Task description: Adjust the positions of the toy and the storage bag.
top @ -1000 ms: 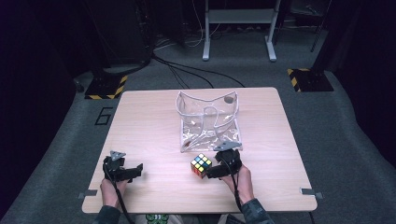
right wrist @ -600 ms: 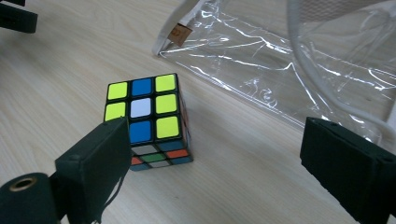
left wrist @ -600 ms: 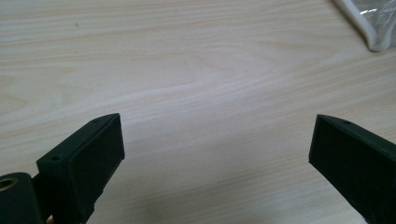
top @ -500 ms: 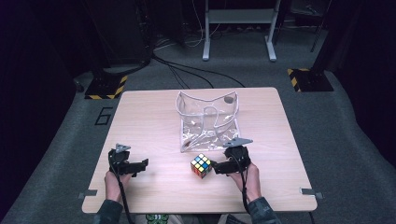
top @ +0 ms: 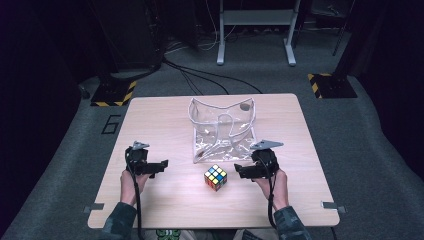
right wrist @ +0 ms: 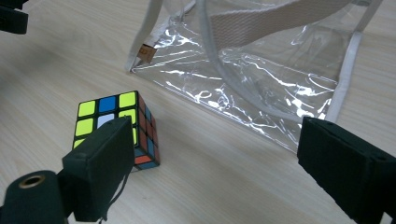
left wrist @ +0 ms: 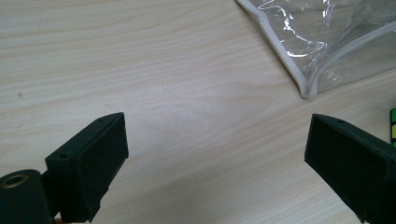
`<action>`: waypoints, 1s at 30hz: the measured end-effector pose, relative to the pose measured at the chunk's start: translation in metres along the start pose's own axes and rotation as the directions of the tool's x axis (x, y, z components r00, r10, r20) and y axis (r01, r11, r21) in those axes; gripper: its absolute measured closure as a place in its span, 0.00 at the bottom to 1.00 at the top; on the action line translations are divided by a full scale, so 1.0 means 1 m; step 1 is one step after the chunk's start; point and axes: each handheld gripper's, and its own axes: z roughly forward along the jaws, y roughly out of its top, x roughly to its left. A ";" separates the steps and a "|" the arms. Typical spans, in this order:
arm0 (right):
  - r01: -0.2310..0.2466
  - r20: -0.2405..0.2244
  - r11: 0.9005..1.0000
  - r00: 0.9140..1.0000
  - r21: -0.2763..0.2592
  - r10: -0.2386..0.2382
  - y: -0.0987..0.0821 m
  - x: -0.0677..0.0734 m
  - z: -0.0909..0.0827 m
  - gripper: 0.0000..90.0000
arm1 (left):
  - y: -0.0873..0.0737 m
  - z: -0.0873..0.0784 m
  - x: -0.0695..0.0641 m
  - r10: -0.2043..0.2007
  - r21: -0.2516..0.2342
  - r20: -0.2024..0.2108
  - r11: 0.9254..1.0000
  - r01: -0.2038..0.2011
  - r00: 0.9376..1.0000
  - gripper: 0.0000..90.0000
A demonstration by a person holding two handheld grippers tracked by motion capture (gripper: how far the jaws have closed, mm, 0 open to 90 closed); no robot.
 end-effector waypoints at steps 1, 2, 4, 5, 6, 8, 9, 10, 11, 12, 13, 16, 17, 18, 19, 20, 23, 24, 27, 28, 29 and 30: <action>0.003 0.001 1.000 1.000 -0.009 -0.003 0.001 -0.002 -0.001 0.12 | 0.003 0.000 -0.001 0.001 -0.001 0.003 1.000 -0.001 1.000 0.07; 0.005 0.000 1.000 1.000 -0.009 -0.005 0.003 -0.004 -0.002 0.12 | 0.006 0.000 -0.002 0.002 -0.005 0.007 1.000 -0.002 1.000 0.07; -0.012 0.006 1.000 1.000 -0.003 0.012 0.008 -0.006 -0.005 0.12 | 0.012 0.000 -0.004 -0.005 -0.010 0.025 1.000 0.005 1.000 0.07; -0.012 0.006 1.000 1.000 -0.003 0.012 0.008 -0.006 -0.005 0.12 | 0.016 0.000 -0.005 -0.001 -0.011 0.028 1.000 0.002 1.000 0.07; -0.008 0.002 1.000 1.000 -0.007 0.008 0.009 -0.009 -0.005 0.12 | 0.019 0.000 -0.007 0.004 -0.006 0.033 1.000 -0.003 0.999 0.08; -0.014 0.001 1.000 1.000 -0.011 0.014 0.015 -0.013 -0.008 0.13 | 0.026 0.001 -0.010 0.009 -0.003 0.043 1.000 -0.009 0.999 0.08; -0.014 0.001 1.000 1.000 -0.011 0.014 0.015 -0.013 -0.008 0.13 | 0.029 0.001 -0.011 0.008 -0.007 0.045 1.000 -0.007 0.999 0.08; -0.014 0.000 1.000 1.000 -0.012 0.014 0.016 -0.014 -0.008 0.13 | 0.032 0.000 -0.011 0.013 -0.003 0.047 1.000 -0.013 0.999 0.08; -0.011 0.000 1.000 1.000 -0.015 0.010 0.020 -0.016 -0.010 0.13 | 0.039 0.000 -0.014 0.008 -0.007 0.060 1.000 -0.008 0.998 0.08; -0.011 0.000 1.000 1.000 -0.015 0.010 0.020 -0.016 -0.010 0.13 | 0.039 0.000 -0.014 0.008 -0.007 0.060 1.000 -0.008 0.998 0.08; -0.019 -0.001 1.000 1.000 -0.014 0.019 0.025 -0.017 -0.012 0.13 | 0.046 0.000 -0.016 0.011 -0.012 0.069 1.000 -0.010 0.998 0.08; -0.014 0.000 1.000 1.000 -0.016 0.014 0.031 -0.018 -0.014 0.13 | 0.054 -0.001 -0.018 0.009 -0.017 0.083 1.000 -0.008 0.996 0.08; -0.009 0.001 1.000 1.000 -0.019 0.009 0.034 -0.019 -0.016 0.13 | 0.058 -0.001 -0.018 0.014 -0.014 0.085 1.000 -0.013 0.996 0.08; -0.012 0.002 1.000 1.000 -0.021 0.012 0.037 -0.020 -0.018 0.13 | 0.061 -0.001 -0.019 0.011 -0.016 0.090 1.000 -0.009 0.996 0.08; -0.006 0.003 1.000 1.000 -0.023 0.007 0.039 -0.021 -0.019 0.13 | 0.064 -0.001 -0.020 0.014 -0.018 0.091 1.000 -0.012 0.996 0.08; -0.009 0.007 1.000 1.000 -0.024 0.009 0.044 -0.022 -0.021 0.13 | 0.071 -0.001 -0.020 0.010 -0.016 0.101 1.000 -0.008 0.995 0.08; -0.013 0.005 1.000 1.000 -0.025 0.013 0.049 -0.024 -0.023 0.13 | 0.078 0.000 -0.021 0.012 -0.017 0.109 1.000 -0.010 0.994 0.08; -0.009 0.008 1.000 1.000 -0.026 0.009 0.052 -0.025 -0.023 0.13 | 0.081 0.000 -0.022 0.006 -0.020 0.116 1.000 -0.003 0.993 0.08; -0.011 0.006 1.000 1.000 -0.028 0.011 0.059 -0.028 -0.024 0.14 | 0.092 -0.001 -0.024 0.000 -0.026 0.128 1.000 0.003 0.992 0.08; -0.017 0.000 0.999 1.000 -0.027 0.017 0.062 -0.028 -0.024 0.14 | 0.096 -0.001 -0.024 0.004 -0.024 0.136 1.000 0.000 0.991 0.08; -0.024 -0.002 0.999 1.000 -0.028 0.024 0.067 -0.030 -0.024 0.14 | 0.099 -0.001 -0.026 0.003 -0.027 0.136 1.000 0.001 0.991 0.08; -0.031 -0.006 0.999 1.000 -0.027 0.031 0.070 -0.031 -0.023 0.15 | 0.107 -0.001 -0.028 0.002 -0.031 0.140 1.000 0.002 0.990 0.08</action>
